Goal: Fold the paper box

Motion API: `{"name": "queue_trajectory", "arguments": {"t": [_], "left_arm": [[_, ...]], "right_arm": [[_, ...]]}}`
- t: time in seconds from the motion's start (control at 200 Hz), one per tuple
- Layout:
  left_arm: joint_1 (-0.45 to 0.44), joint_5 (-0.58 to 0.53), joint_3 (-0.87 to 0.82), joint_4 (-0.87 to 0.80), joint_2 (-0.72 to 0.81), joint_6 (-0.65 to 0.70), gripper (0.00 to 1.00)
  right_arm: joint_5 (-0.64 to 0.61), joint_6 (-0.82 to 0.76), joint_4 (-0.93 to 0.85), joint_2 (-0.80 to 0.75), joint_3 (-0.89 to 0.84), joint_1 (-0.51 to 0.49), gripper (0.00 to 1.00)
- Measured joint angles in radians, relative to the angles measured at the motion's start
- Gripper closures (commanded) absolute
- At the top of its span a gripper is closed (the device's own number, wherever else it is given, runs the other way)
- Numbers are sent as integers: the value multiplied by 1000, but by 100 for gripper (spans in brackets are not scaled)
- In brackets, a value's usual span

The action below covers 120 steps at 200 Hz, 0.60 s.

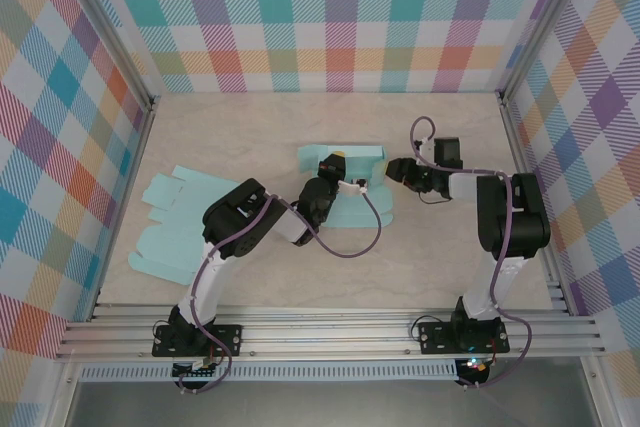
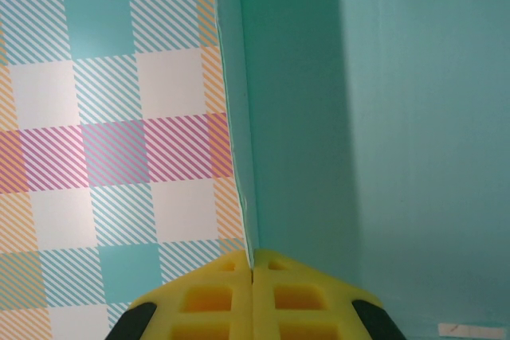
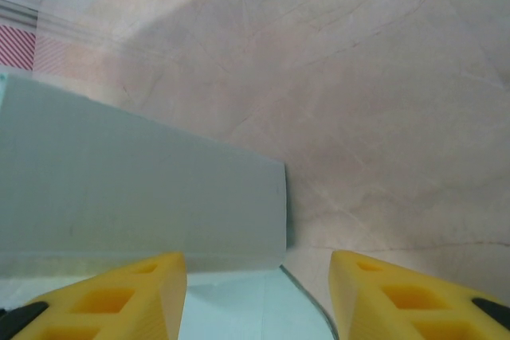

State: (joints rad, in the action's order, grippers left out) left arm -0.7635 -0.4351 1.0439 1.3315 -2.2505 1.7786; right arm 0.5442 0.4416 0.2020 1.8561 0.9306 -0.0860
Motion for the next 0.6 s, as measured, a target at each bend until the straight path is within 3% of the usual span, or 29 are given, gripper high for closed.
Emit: {"name": "queue_trajectory", "arguments": {"t": [0.6], "left_arm": [[0, 7, 0, 0, 0, 3, 100]], "right_arm": [[-66, -45, 22, -27, -23, -69, 47]]}}
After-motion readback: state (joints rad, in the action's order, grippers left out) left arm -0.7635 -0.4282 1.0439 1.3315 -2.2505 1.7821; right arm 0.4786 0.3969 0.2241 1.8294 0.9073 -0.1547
